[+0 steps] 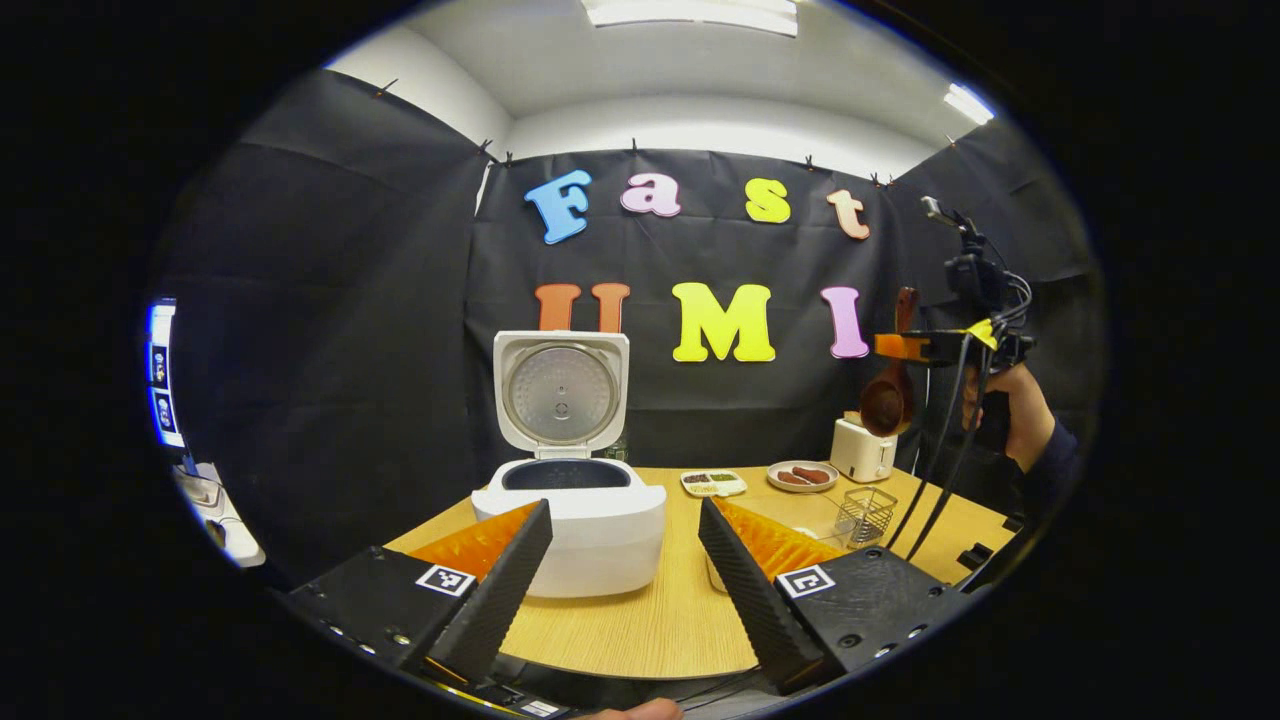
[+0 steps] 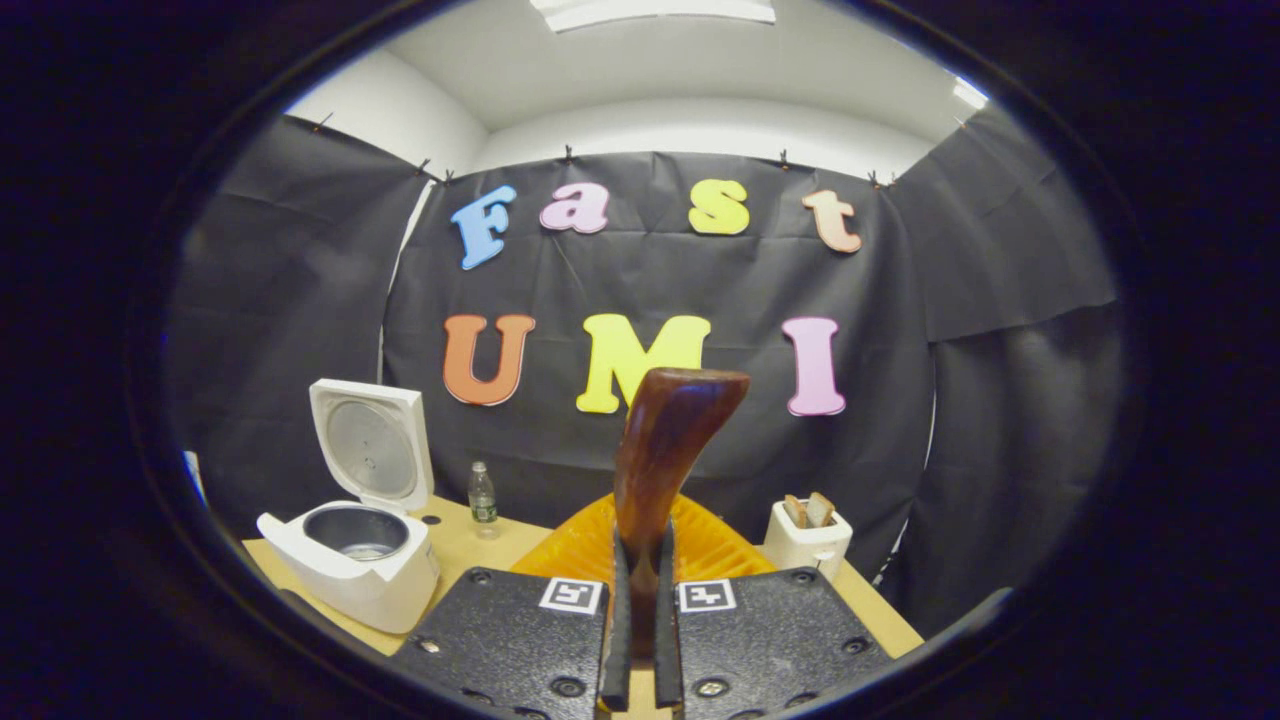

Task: Close the left gripper, press the button to open the rice cooker; take a wooden spoon from the chopstick holder with the right hand, scoop a spoonful of rice and pour it into the rice cooker, then put the wooden spoon back into the chopstick holder.

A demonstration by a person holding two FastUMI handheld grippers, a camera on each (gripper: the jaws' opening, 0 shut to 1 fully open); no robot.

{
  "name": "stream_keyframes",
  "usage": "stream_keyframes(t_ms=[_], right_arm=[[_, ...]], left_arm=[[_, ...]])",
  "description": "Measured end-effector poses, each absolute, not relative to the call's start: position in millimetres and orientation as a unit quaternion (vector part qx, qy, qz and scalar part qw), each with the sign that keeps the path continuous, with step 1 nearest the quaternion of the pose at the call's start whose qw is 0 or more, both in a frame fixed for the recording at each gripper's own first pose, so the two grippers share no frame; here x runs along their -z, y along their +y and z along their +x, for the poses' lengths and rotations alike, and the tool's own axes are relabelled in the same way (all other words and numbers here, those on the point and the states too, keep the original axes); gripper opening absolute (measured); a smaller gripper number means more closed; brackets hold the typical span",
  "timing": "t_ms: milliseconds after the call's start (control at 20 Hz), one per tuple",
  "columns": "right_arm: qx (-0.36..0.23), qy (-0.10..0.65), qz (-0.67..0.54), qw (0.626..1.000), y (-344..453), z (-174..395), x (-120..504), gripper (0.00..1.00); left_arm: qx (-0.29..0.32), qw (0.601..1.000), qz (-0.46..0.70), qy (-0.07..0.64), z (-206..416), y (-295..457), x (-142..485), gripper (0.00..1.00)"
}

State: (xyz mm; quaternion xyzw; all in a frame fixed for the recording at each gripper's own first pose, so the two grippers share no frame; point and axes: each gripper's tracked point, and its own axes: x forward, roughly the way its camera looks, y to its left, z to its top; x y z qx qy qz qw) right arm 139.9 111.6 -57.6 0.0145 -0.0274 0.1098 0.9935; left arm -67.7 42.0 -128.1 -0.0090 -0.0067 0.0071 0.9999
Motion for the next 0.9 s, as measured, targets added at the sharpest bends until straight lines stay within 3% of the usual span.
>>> stream_keyframes(t_ms=[550, 900], right_arm=[[-0.078, 0.017, 0.038, 0.996, 64.2, 206.5, 143.2, 0.16], [-0.079, 0.032, 0.051, 0.995, 53.3, 211.5, 174.6, 0.16]], left_arm=[[-0.005, 0.999, -0.01, -0.033, -47.4, 28.0, 97.5, 0.94], [-0.017, 0.999, -0.006, -0.036, -9.0, 29.7, 96.7, 0.94]])
